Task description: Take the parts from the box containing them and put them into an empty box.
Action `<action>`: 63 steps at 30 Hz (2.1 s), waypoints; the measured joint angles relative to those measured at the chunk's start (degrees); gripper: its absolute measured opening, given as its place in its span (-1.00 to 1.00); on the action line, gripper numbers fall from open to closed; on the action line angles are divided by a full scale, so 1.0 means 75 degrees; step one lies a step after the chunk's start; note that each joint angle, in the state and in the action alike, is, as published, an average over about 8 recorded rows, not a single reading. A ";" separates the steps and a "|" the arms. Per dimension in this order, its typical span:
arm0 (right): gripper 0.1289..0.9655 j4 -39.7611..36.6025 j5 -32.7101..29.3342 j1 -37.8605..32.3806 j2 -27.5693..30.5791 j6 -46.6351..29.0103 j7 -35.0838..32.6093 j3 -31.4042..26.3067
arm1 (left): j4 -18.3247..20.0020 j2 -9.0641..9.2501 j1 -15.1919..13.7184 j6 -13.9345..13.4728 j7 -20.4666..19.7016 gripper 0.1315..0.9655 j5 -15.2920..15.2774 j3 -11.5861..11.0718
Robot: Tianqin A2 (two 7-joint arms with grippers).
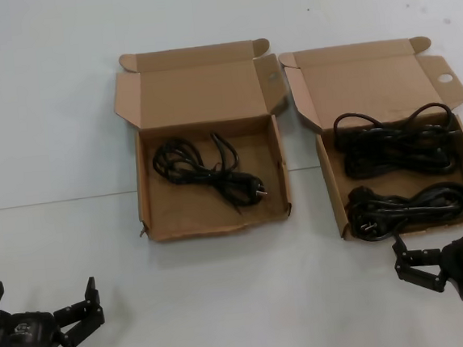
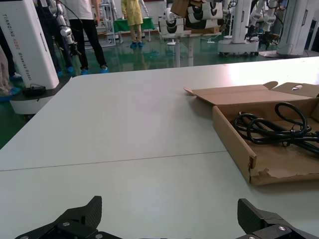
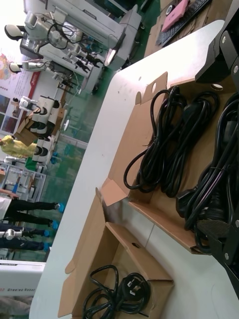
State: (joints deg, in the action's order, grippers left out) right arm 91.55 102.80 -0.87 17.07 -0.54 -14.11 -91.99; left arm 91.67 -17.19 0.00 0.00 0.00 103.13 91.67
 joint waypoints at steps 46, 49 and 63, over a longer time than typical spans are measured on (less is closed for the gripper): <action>1.00 0.0000 0.0000 0.0000 0.0000 0.0000 0.0000 0.0000 | 0.0000 0.0000 0.0000 0.0000 0.0000 1.00 0.0000 0.0000; 1.00 0.0000 0.0000 0.0000 0.0000 0.0000 0.0000 0.0000 | 0.0000 0.0000 0.0000 0.0000 0.0000 1.00 0.0000 0.0000; 1.00 0.0000 0.0000 0.0000 0.0000 0.0000 0.0000 0.0000 | 0.0000 0.0000 0.0000 0.0000 0.0000 1.00 0.0000 0.0000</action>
State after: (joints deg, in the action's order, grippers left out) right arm 91.55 102.80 -0.87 17.07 -0.54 -14.11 -91.99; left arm 91.67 -17.19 0.00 0.00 0.00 103.13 91.67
